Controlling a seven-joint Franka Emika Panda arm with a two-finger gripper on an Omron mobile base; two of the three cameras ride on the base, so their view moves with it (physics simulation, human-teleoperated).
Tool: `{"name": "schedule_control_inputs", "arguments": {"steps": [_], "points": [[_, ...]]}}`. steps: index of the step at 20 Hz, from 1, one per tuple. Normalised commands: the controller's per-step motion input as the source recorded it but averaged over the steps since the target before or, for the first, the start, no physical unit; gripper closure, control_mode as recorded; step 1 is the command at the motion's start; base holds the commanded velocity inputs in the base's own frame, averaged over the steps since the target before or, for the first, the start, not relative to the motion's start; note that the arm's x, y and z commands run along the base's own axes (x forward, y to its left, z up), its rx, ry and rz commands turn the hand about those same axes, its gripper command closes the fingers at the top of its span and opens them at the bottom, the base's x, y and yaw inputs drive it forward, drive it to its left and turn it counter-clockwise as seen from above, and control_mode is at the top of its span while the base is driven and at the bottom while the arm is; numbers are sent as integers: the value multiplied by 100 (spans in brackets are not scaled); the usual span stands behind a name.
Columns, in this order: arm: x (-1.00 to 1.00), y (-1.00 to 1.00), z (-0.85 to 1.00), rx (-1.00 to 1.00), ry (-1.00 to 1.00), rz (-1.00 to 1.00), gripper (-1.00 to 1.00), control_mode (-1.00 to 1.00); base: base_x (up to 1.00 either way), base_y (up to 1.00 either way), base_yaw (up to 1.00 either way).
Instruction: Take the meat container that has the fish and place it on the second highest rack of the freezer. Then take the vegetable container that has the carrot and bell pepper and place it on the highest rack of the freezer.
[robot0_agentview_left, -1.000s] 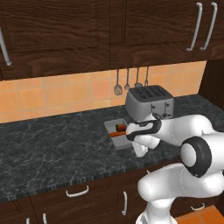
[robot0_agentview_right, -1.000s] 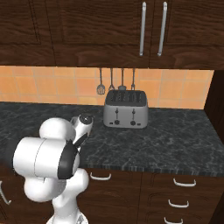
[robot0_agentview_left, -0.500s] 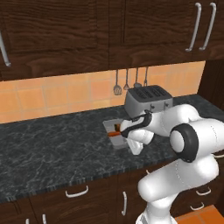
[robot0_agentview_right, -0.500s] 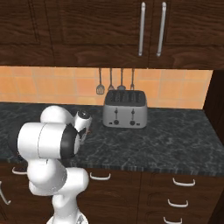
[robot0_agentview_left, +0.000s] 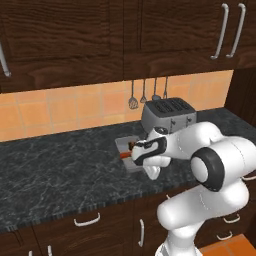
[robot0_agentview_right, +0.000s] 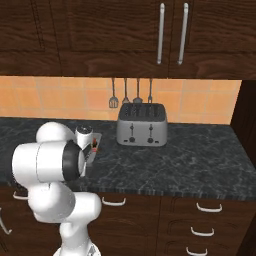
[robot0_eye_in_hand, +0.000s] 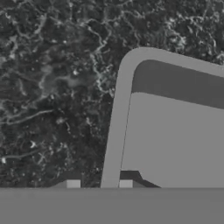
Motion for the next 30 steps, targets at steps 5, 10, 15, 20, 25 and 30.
{"name": "schedule_control_inputs", "arguments": {"steps": [5, 10, 15, 20, 25, 30], "points": [[-93, 1, 3, 6, -16, 2, 100, -100, 0, 0, 0], [-51, -52, 61, 27, 0, 2, 100, -100, 0, 0, 0], [-75, -31, 79, -4, 0, 30, 100, -100, 0, 0, 0], [-29, -32, 100, -45, 5, 45, 100, -100, 0, 0, 0], [-64, -57, 100, -24, -2, 44, 100, -100, 0, 0, 0], [-75, -58, 97, -2, -10, 45, 100, -100, 0, 0, 0]]}}
